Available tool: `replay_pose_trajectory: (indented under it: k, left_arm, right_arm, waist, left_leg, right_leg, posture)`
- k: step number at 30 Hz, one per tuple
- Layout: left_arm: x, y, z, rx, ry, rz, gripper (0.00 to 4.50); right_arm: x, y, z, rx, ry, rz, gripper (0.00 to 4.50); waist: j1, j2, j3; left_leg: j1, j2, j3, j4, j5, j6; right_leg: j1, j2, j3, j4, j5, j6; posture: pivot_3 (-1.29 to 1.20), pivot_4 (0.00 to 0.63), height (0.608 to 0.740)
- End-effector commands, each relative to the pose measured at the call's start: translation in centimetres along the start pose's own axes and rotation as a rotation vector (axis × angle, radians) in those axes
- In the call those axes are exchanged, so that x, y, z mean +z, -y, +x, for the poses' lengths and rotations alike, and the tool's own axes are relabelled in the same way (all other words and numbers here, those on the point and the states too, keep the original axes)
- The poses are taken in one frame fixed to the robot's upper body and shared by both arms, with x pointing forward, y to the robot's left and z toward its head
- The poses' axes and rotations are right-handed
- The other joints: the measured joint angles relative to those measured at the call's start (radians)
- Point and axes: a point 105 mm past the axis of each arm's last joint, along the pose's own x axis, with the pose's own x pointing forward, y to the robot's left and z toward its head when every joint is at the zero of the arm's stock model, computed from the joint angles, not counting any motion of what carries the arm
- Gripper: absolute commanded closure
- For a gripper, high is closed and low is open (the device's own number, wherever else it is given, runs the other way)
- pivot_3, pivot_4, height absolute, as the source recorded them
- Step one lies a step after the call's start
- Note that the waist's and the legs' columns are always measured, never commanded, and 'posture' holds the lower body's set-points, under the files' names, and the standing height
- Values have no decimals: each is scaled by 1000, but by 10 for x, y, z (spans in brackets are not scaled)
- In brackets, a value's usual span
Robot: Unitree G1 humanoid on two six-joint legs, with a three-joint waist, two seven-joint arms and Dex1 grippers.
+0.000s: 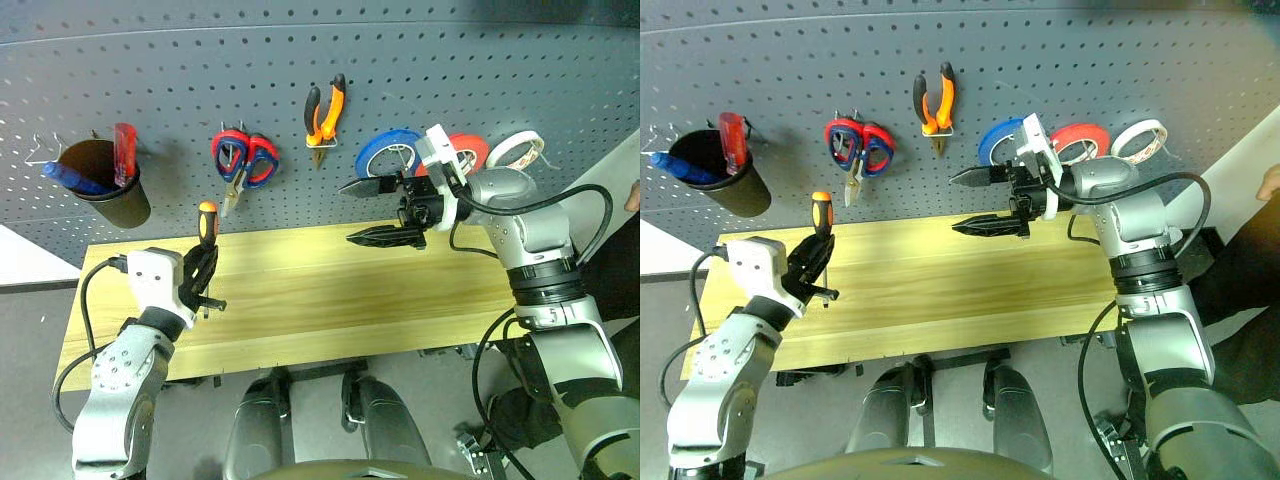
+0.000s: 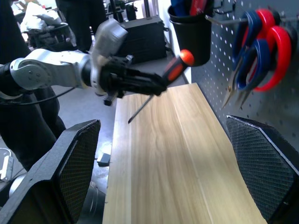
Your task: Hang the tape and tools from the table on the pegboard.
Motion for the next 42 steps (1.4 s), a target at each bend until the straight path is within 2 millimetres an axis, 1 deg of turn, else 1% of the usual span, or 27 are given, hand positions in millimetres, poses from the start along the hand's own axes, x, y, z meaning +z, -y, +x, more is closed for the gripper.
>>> replay_pose_trajectory:
  k: [1,4,7,9,11,16,19,22,25,28,31,33,38,42]
  left_arm:
    - [25,8,-15,-21,146,55,4000]
    - [36,6,-23,5,220,85,4000]
    - [54,2,-29,33,311,142,4000]
    - [65,-2,-29,57,356,164,4000]
    - [77,-7,-26,78,394,173,4000]
    - [111,-20,-16,109,511,181,4000]
    - [126,-25,-9,97,556,219,4000]
    - [144,-34,-1,100,609,262,4000]
    - [151,-41,2,94,636,293,4000]
    - [155,-52,5,106,652,319,4000]
    - [158,-68,15,121,664,316,4000]
    - [159,-74,21,121,670,319,4000]
    - [159,-89,36,142,686,285,4000]
    - [155,-94,46,146,674,227,4000]
  right_arm:
    - [16,1,3,28,30,-73,0]
    - [18,5,7,42,34,-81,0]
    - [22,7,11,60,44,-89,0]
    - [25,10,12,66,51,-94,0]
    - [29,11,12,72,70,-94,0]
    - [37,11,15,86,113,-107,0]
    - [40,11,16,84,129,-115,0]
    - [43,12,17,75,149,-124,0]
    - [46,12,18,67,168,-124,0]
    - [47,12,19,62,175,-125,0]
    - [47,10,19,63,183,-123,0]
    - [48,9,21,70,184,-121,0]
    - [47,8,33,92,176,-114,0]
    - [35,16,44,46,114,-124,0]
  waist:
    - [0,2,-13]
    - [3,2,-28]
    - [23,5,-41]
    - [32,5,-50]
    - [48,9,-60]
    - [78,11,-80]
    - [87,10,-93]
    - [96,12,-102]
    - [102,14,-108]
    - [107,14,-110]
    - [109,14,-110]
    - [108,15,-110]
    - [107,14,-111]
    - [106,14,-111]
  left_leg:
    - [0,0,0,0,0,0]
    - [1,1,0,0,0,0]
    - [2,1,0,1,0,0]
    - [2,2,0,1,0,0]
    - [2,2,1,1,0,0]
    - [2,2,1,1,0,0]
    - [3,2,0,1,0,0]
    - [5,2,1,1,0,0]
    - [7,3,1,1,0,0]
    - [8,4,0,0,0,-1]
    - [8,5,-1,0,0,-1]
    - [9,5,-1,0,1,-1]
    - [11,5,0,1,1,-1]
    - [12,5,0,1,1,-2]
  right_leg:
    - [1,0,0,0,0,0]
    - [2,1,0,-2,1,-2]
    - [3,3,-1,-4,3,-5]
    - [4,4,-1,-6,6,-7]
    - [4,4,-1,-6,8,-7]
    - [5,5,-2,-7,12,-7]
    - [6,6,-2,-7,13,-8]
    - [7,6,-2,-7,13,-8]
    - [8,9,-1,-7,15,-9]
    - [9,10,-1,-7,15,-10]
    - [9,11,-1,-6,15,-11]
    - [9,12,-1,-6,16,-12]
    - [11,12,0,-6,16,-12]
    - [11,13,1,-6,16,-12]
  posture:
    - [177,87,740]
    - [208,77,740]
    - [231,67,740]
    - [245,62,740]
    - [250,56,740]
    - [253,42,740]
    - [248,36,740]
    - [240,33,740]
    - [233,35,740]
    - [228,37,740]
    - [218,42,740]
    - [216,43,740]
    - [215,46,740]
    - [215,53,740]
